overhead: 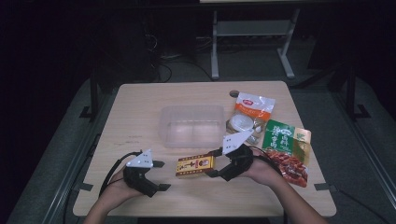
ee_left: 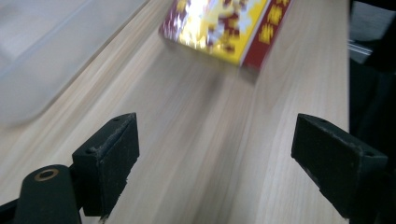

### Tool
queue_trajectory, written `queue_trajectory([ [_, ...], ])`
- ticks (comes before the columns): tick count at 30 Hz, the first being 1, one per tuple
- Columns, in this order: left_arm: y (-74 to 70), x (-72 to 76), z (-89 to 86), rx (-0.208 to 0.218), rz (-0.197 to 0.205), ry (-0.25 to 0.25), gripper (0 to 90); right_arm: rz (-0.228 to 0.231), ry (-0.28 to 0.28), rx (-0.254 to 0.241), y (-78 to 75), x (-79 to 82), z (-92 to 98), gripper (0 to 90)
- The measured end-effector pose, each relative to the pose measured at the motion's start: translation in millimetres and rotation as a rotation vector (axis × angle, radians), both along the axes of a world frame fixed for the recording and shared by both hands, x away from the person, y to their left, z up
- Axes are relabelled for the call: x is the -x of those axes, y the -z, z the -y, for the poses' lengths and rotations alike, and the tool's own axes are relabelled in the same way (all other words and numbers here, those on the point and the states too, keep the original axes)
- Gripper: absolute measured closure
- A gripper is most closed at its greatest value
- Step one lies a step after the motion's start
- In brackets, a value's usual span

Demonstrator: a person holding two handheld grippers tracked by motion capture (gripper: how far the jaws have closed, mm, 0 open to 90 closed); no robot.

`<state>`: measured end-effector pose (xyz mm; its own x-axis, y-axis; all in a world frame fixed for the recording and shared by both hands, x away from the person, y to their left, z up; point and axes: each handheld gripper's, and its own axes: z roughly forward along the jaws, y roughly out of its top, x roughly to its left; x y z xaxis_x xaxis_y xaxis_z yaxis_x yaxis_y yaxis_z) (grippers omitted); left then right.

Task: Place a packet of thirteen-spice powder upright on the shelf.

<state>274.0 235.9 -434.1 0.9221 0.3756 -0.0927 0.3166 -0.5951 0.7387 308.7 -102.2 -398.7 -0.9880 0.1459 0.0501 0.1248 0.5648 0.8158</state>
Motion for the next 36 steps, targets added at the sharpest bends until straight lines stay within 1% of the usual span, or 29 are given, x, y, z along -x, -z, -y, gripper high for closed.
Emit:
queue_trajectory([
  [1, 1.7, 2.6, -2.1, -0.004, -0.006, -0.015, 14.7, -0.008, 0.008, -0.004, -0.7, -0.4, 0.2, 32.1],
  [2, 3.4, 5.0, -4.0, -0.009, 0.004, -0.027, 14.6, -0.009, 0.01, -0.001, -1.4, -2.0, 0.8, 32.1],
  [3, 4.3, 6.8, -5.5, -0.021, 0.012, -0.034, 14.5, -0.006, 0.017, -0.004, -2.1, -2.9, 1.5, 32.1],
  [4, 5.8, 9.2, -7.3, -0.026, 0.011, -0.049, 14.1, 0.008, 0.015, -0.008, -2.1, -5.2, 2.5, 32.1],
  [5, 6.6, 10.6, -8.7, -0.022, 0.009, -0.06, 13.0, -0.017, 0.028, -0.01, -3.5, -5.5, 3.5, 32.1],
  [6, 6.7, 11.6, -10.2, -0.025, 0.01, -0.068, 12.7, -0.001, 0.033, -0.001, -4.5, -6.6, 4.3, 32.1],
  [7, 7.2, 11.9, -10.8, -0.025, 0.013, -0.074, 12.6, 0.006, 0.041, 0.001, -6.0, -7.2, 5.1, 32.1],
  [11, 8.0, 11.6, -12.0, -0.025, 0.016, -0.099, 12.4, 0.018, 0.066, -0.011, -13.5, -13.3, 6.6, 32.1],
  [12, 8.1, 11.9, -12.3, -0.034, 0.022, -0.1, 12.4, 0.016, 0.07, -0.014, -15.3, -15.6, 6.6, 32.1],
  [14, 8.4, 11.9, -12.8, -0.039, 0.025, -0.097, 12.5, 0.016, 0.081, -0.014, -18.7, -19.3, 5.6, 32.1],
  [16, 8.9, 11.0, -13.3, -0.035, 0.014, -0.105, 12.6, 0.022, 0.088, -0.016, -21.6, -23.3, 4.5, 32.1],
  [17, 9.2, 10.3, -13.8, -0.031, 0.01, -0.099, 12.9, 0.016, 0.089, -0.015, -23.0, -25.3, 3.8, 32.1],
  [21, 11.3, 9.8, -13.8, -0.031, 0.006, -0.09, 13.3, 0.032, 0.097, 0.001, -27.8, -31.6, 0.3, 32.0],
  [23, 11.4, 9.8, -13.7, -0.034, 0.006, -0.085, 13.3, 0.032, 0.106, 0.0, -30.6, -35.4, -0.8, 32.1],
  [26, 10.7, 11.0, -13.0, -0.023, 0.009, -0.087, 13.3, 0.047, 0.123, 0.006, -35.8, -41.0, -3.9, 32.1],
  [30, 9.9, 10.4, -14.8, -0.021, 0.017, -0.085, 13.5, 0.062, 0.135, 0.006, -43.1, -50.4, -7.4, 32.0],
  [31, 10.1, 10.2, -14.9, -0.02, 0.013, -0.086, 13.6, 0.066, 0.139, 0.003, -45.3, -54.0, -8.5, 32.0],
  [32, 10.0, 10.1, -15.1, -0.019, 0.012, -0.085, 13.7, 0.062, 0.14, 0.002, -47.0, -56.8, -9.6, 32.0],
  [34, 9.5, 10.3, -15.5, -0.011, 0.009, -0.087, 13.7, 0.069, 0.146, 0.01, -49.9, -62.2, -12.5, 32.0],
  [35, 9.3, 10.2, -15.8, -0.011, 0.011, -0.086, 13.7, 0.062, 0.15, 0.012, -51.6, -66.2, -15.0, 32.0],
  [36, 9.2, 10.3, -15.8, -0.009, 0.009, -0.088, 13.7, 0.067, 0.149, 0.013, -52.2, -68.1, -16.6, 32.0],
])
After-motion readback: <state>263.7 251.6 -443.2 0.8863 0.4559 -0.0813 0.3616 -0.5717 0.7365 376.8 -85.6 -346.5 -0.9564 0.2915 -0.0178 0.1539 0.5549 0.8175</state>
